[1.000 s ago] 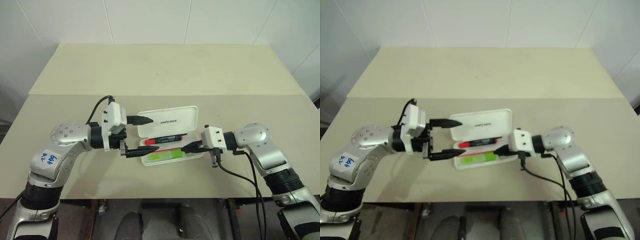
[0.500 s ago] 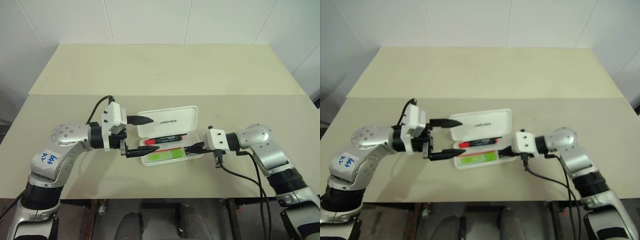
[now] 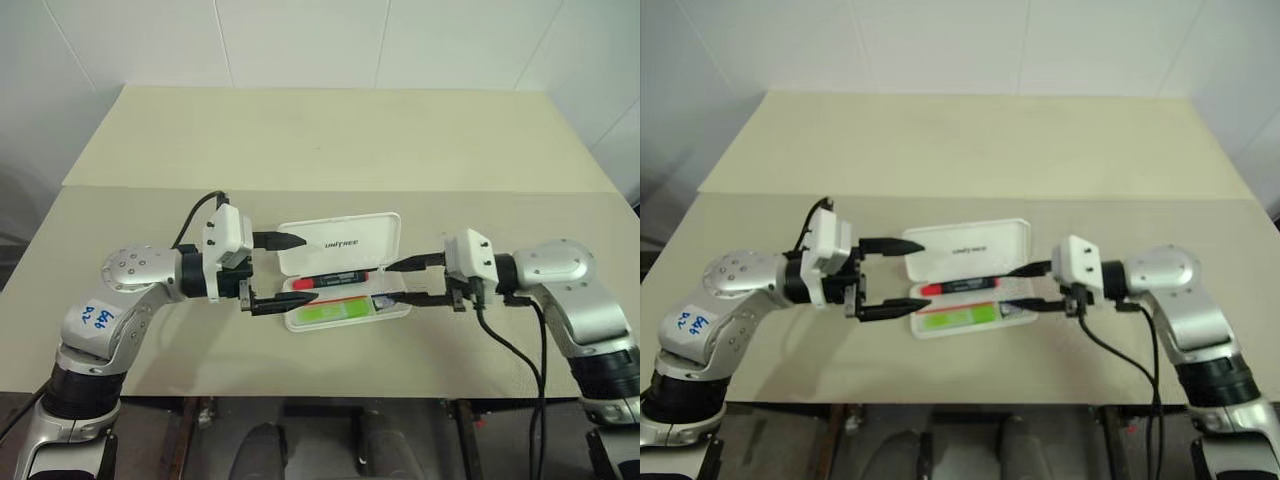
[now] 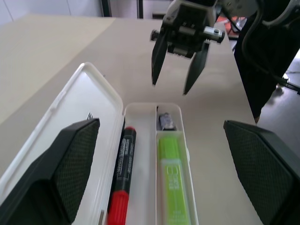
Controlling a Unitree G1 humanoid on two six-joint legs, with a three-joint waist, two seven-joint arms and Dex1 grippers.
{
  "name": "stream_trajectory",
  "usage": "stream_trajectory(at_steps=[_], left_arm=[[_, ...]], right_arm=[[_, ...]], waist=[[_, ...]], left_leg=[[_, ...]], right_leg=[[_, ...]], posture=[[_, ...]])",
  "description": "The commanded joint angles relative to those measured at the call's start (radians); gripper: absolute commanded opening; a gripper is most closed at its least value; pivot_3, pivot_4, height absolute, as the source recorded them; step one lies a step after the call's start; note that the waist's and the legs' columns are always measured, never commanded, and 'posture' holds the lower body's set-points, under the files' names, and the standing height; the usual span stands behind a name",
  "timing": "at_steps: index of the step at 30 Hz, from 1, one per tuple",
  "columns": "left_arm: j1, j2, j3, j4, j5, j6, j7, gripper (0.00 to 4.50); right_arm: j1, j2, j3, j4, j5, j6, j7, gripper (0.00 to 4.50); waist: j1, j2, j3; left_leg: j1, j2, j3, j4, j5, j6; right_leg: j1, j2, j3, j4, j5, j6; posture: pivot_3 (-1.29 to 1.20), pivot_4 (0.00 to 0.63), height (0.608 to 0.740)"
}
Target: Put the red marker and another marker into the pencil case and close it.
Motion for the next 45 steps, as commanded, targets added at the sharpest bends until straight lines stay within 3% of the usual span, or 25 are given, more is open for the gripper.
stream_trajectory(at_steps=[1,4,12,25,32,37,45], left_arm=[[0.01,0.021,0.029,-0.005,-0.006,-0.033,-0.019,4.5],[0.024,0.032,0.043,0.011,-0.003,-0.047,-0.029,4.5],[0.059,0.054,0.07,0.049,0.004,-0.098,-0.04,4.5],[0.177,0.082,0.153,0.111,0.03,-0.216,-0.062,0.05],[0.175,0.058,0.209,0.164,0.049,-0.242,0.021,0.01],[0.124,-0.006,0.259,0.226,0.035,-0.173,0.189,0.01],[0.023,-0.061,0.131,0.278,0.096,-0.039,0.301,0.01]], right_arm=[[0.043,-0.033,-0.086,-0.078,0.037,0.012,-0.034,3.55],[0.084,-0.053,-0.126,-0.102,0.046,0.017,-0.052,4.47],[0.133,-0.049,-0.188,-0.176,0.107,0.1,-0.121,4.47],[0.182,-0.04,-0.201,-0.294,0.233,0.218,-0.19,4.5],[0.189,-0.035,-0.186,-0.293,0.216,0.204,-0.191,4.5],[0.192,-0.032,-0.179,-0.292,0.2,0.191,-0.197,4.5],[0.166,-0.026,-0.169,-0.286,0.188,0.184,-0.211,4.5]], waist=[[-0.001,0.0,0.0],[-0.006,0.0,0.0],[-0.003,0.0,0.0],[-0.003,0.0,0.0],[-0.003,0.0,0.0],[-0.003,-0.001,0.0],[-0.003,-0.002,0.001]], left_leg=[[0.0,0.0,0.0,0.0,0.0,0.0],[0.001,0.0,0.001,0.0,0.0,0.0],[0.001,0.0,0.001,0.0,0.0,0.0],[0.001,0.0,0.0,-0.001,0.0,0.0],[0.001,0.0,0.0,-0.001,0.0,0.0],[0.001,0.0,0.0,-0.001,0.0,0.0],[0.001,0.0,0.0,-0.001,0.0,0.0]], right_leg=[[0.0,0.0,0.0,0.0,0.0,0.0],[0.0,0.0,0.001,0.001,0.0,0.0],[0.0,0.0,0.001,0.001,0.0,0.0],[0.0,0.0,0.0,0.0,-0.001,-0.001],[0.0,0.0,0.0,0.001,-0.001,-0.001],[0.0,0.0,0.0,0.001,0.0,-0.001],[0.0,0.0,-0.001,0.001,0.0,-0.001]], posture=[[0.0,0.15,0.74],[0.0,0.15,0.74],[0.0,0.15,0.74],[0.0,0.15,0.74],[0.0,0.15,0.74],[0.0,0.15,0.74],[0.0,0.15,0.74]])
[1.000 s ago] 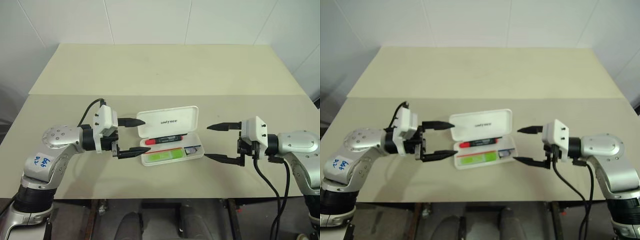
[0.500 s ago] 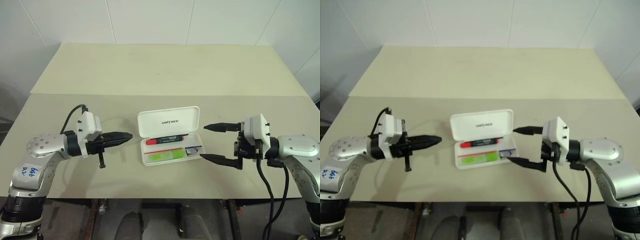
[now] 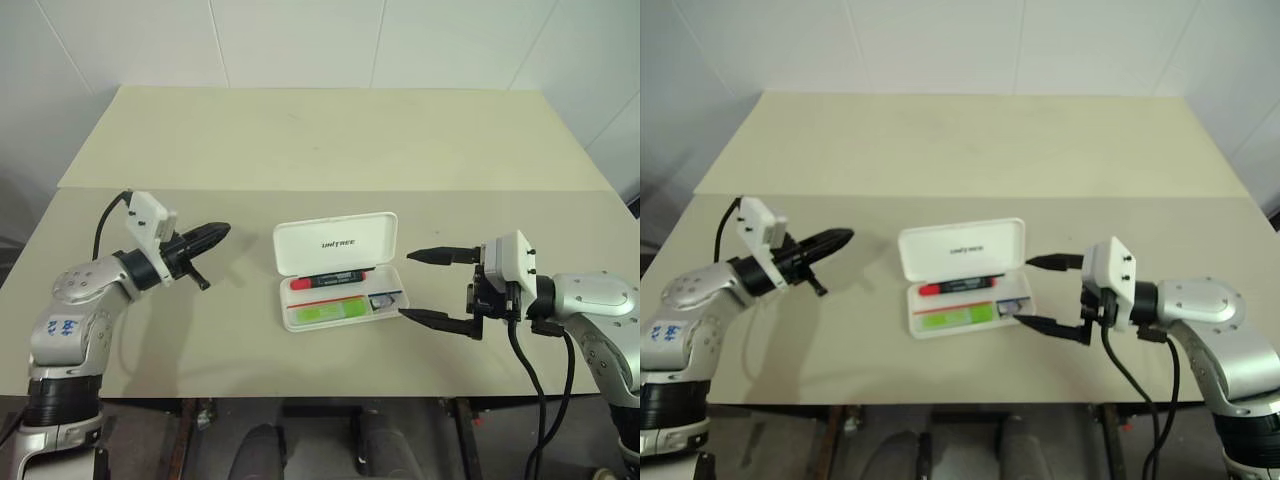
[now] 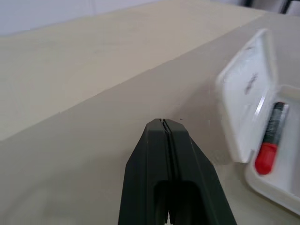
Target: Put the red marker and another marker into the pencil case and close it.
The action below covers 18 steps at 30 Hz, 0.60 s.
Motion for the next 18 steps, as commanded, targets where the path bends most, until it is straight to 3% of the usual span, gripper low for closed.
stream_trajectory(at_steps=[1,5,11,18], left_arm=[[-0.054,-0.019,-0.063,0.003,0.018,0.047,0.01,0.01],[-0.094,-0.021,-0.165,0.038,0.073,0.06,-0.02,0.01],[-0.175,-0.087,-0.207,0.142,0.116,0.079,0.022,0.01],[-0.216,-0.128,-0.212,0.141,0.112,0.081,-0.002,0.01]], right_arm=[[-0.021,0.004,-0.002,-0.023,-0.001,-0.016,-0.01,4.5],[-0.033,0.01,0.005,-0.027,-0.002,-0.014,-0.02,4.5],[-0.045,0.016,0.014,-0.033,-0.003,-0.014,-0.039,4.5],[-0.035,0.027,0.022,-0.045,-0.006,-0.018,-0.063,4.5]], waist=[[0.001,0.0,0.0],[0.001,0.0,0.0],[0.0,-0.001,0.0],[0.002,-0.001,0.0]], left_leg=[[0.0,0.0,0.0,0.0,0.0,0.0],[0.0,0.0,0.0,0.0,0.0,0.0],[0.0,0.0,0.0,0.0,0.0,0.0],[0.0,0.0,0.0,0.0,0.0,0.0]], right_leg=[[0.0,0.0,0.0,0.0,0.0,0.0],[0.0,0.001,0.0,0.0,0.0,0.0],[0.0,0.001,0.0,0.001,0.0,0.0],[0.0,0.001,0.0,0.0,0.0,0.0]], posture=[[0.0,0.15,0.74],[0.0,0.15,0.74],[0.0,0.15,0.74],[0.0,0.15,0.74]])
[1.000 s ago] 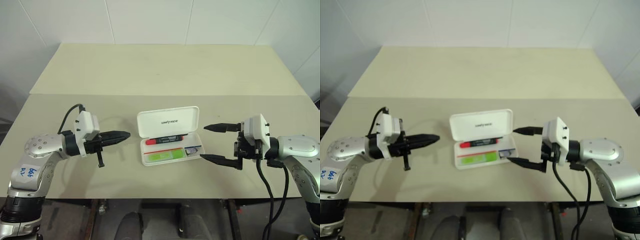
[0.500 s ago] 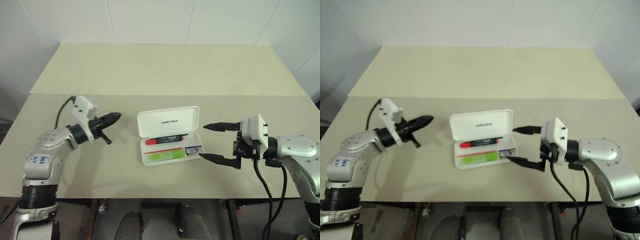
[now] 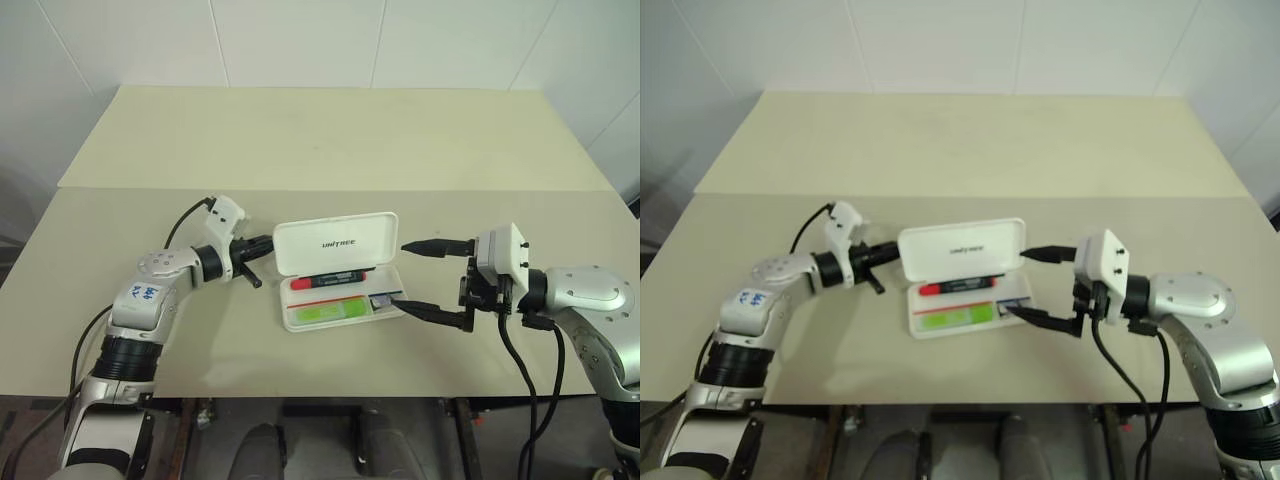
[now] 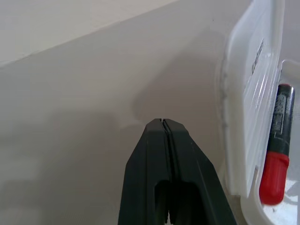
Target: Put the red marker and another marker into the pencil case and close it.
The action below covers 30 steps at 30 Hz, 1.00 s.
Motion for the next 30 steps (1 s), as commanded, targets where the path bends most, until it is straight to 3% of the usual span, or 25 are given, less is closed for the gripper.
stream_trajectory(at_steps=[1,13,30], left_arm=[[-0.024,-0.006,0.005,-0.036,-0.012,0.0,-0.026,0.01],[0.026,0.066,0.053,-0.17,-0.116,0.014,-0.194,0.01],[-0.028,0.066,-0.151,-0.181,-0.06,-0.011,-0.334,0.01]], right_arm=[[0.001,0.005,-0.007,-0.041,-0.005,-0.017,-0.014,4.5],[0.015,0.019,-0.008,-0.05,-0.018,-0.021,-0.029,4.5],[0.051,0.011,-0.06,-0.094,0.013,0.013,-0.082,4.5]], waist=[[-0.001,0.0,0.0],[-0.001,0.0,0.0],[0.0,0.0,0.0]], left_leg=[[0.0,0.0,0.0,0.0,0.0,0.0],[0.0,0.0,0.0,0.0,0.0,0.0],[0.0,0.0,0.0,0.0,0.0,0.0]], right_leg=[[0.0,0.0,0.0,0.0,0.0,0.0],[0.0,0.0,0.0,0.0,0.0,0.0],[0.0,0.0,0.0,0.0,0.0,0.0]], posture=[[0.0,0.15,0.74],[0.0,0.15,0.74],[0.0,0.15,0.74]])
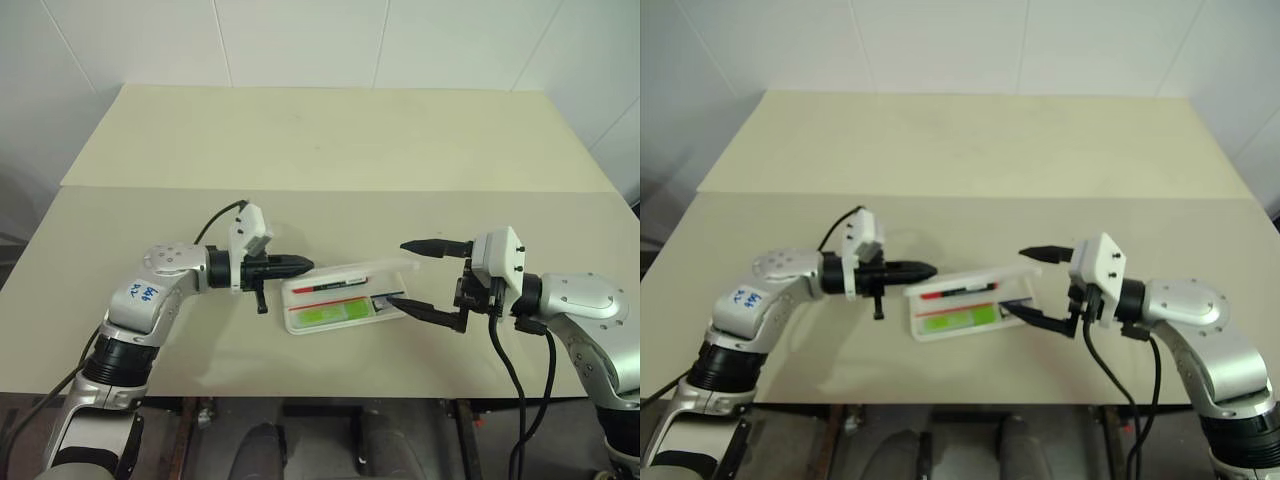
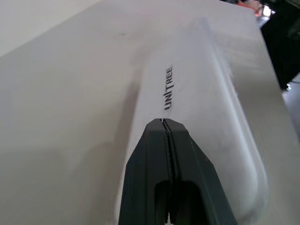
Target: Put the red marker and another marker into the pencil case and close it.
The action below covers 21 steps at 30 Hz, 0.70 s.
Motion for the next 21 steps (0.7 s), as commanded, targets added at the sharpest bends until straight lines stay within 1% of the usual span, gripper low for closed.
stream_trajectory(at_steps=[1,9,14,21], left_arm=[[-0.034,-0.01,-0.038,-0.009,0.022,-0.02,-0.029,0.01],[-0.063,-0.038,-0.133,0.038,0.069,-0.016,-0.079,0.01],[-0.093,-0.056,-0.177,0.077,0.106,0.013,-0.082,0.01],[-0.131,-0.089,-0.226,0.11,0.156,0.077,-0.055,0.01]], right_arm=[[0.02,-0.014,-0.059,-0.058,0.033,0.015,-0.019,4.5],[0.143,-0.054,-0.14,-0.133,0.063,0.06,-0.021,4.5],[0.222,-0.071,-0.185,-0.159,0.068,0.067,-0.018,4.5],[0.241,-0.058,-0.184,-0.198,0.067,0.073,-0.05,4.5]], waist=[[0.0,0.0,0.0],[0.001,0.0,0.0],[0.001,0.0,0.0],[-0.001,0.0,0.0]], left_leg=[[0.0,0.0,0.0,0.0,0.0,0.0],[0.0,0.0,0.0,0.0,0.0,0.0],[0.0,0.0,-0.001,0.001,0.0,0.0],[0.001,0.0,-0.001,0.001,0.0,0.0]], right_leg=[[0.0,0.0,0.0,0.0,0.0,0.0],[0.0,0.0,0.0,0.0,0.0,0.0],[0.0,0.001,0.0,0.0,0.0,0.0],[0.001,0.001,0.001,0.0,0.0,0.0]], posture=[[0.0,0.15,0.74],[0.0,0.15,0.74],[0.0,0.15,0.74],[0.0,0.15,0.74]])
